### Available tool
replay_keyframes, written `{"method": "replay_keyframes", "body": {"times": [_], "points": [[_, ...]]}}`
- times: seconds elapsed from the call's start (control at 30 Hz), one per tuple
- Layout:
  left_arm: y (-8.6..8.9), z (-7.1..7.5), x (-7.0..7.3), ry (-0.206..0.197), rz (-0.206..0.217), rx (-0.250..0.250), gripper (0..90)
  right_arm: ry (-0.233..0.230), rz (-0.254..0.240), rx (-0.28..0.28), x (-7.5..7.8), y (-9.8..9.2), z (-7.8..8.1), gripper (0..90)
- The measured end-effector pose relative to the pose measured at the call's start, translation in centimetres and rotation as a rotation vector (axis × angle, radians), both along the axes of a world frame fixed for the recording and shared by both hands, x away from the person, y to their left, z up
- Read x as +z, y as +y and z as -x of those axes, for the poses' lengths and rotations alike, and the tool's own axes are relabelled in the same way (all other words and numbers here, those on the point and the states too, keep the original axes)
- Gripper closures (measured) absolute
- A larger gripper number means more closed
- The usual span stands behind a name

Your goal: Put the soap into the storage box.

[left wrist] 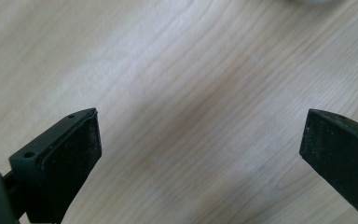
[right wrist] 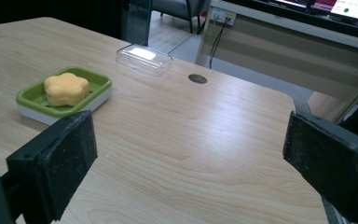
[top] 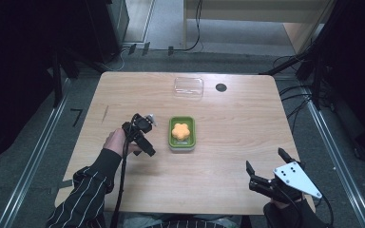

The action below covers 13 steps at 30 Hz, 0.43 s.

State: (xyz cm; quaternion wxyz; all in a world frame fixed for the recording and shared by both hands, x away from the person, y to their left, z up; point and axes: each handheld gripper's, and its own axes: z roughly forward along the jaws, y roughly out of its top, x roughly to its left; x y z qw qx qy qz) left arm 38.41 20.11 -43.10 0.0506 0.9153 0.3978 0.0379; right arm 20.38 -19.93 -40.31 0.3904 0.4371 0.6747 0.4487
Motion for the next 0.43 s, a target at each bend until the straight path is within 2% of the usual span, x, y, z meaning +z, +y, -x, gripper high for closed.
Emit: {"method": "replay_keyframes", "body": {"times": [0.13, 0.43], "points": [[0.65, 0.71, -0.57, 0.017, -0.018, 0.0, 0.0, -0.002, 0.0, 0.004, 0.01, 0.07, -0.07, 3.3], [0.82, 0.67, -0.8, 0.02, -0.008, 0.005, 0.0, -0.003, -0.002, 0.012, -0.05, 0.1, -0.26, 3.3]]}}
